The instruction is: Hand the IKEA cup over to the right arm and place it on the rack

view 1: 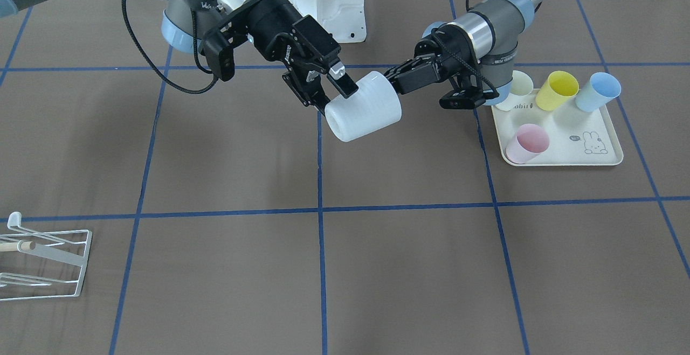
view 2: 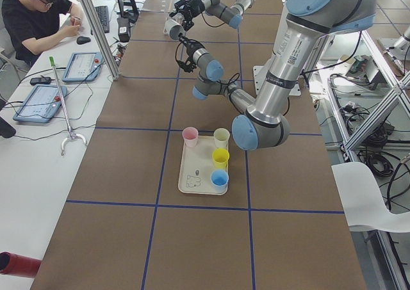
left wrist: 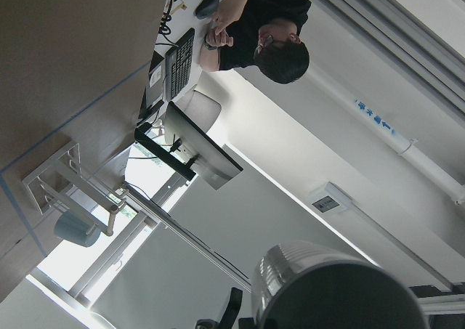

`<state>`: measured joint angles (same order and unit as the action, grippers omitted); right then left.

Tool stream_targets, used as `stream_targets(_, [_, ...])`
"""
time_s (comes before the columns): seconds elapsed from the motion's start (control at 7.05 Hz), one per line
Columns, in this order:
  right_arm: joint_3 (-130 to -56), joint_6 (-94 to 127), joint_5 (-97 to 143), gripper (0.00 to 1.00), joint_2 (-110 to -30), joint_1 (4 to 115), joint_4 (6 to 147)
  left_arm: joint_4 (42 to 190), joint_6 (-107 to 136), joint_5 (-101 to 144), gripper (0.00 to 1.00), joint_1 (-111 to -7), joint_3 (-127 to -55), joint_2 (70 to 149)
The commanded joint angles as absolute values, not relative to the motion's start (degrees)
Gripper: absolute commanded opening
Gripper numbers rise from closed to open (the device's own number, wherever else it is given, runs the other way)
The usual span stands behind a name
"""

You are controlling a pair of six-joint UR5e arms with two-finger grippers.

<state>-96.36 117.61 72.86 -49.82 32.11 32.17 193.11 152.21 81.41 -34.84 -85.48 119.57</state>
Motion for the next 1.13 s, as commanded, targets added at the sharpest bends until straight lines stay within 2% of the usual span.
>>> stream_targets(0.0, [-96.3, 117.6, 72.8, 1.00, -50.0, 32.1, 32.2, 193.6, 152.1, 81.4, 0.00, -34.5, -85.5, 119.6])
stream_targets(0.85, [-95.9, 117.6, 72.8, 0.99, -49.9, 32.0, 32.3, 193.6, 151.9, 81.2, 0.00, -32.9, -85.5, 120.8])
stream_targets(0.99, [-95.9, 117.6, 72.8, 0.97, -49.9, 32.0, 32.2, 193.6, 151.9, 81.2, 0.00, -32.9, -85.5, 120.8])
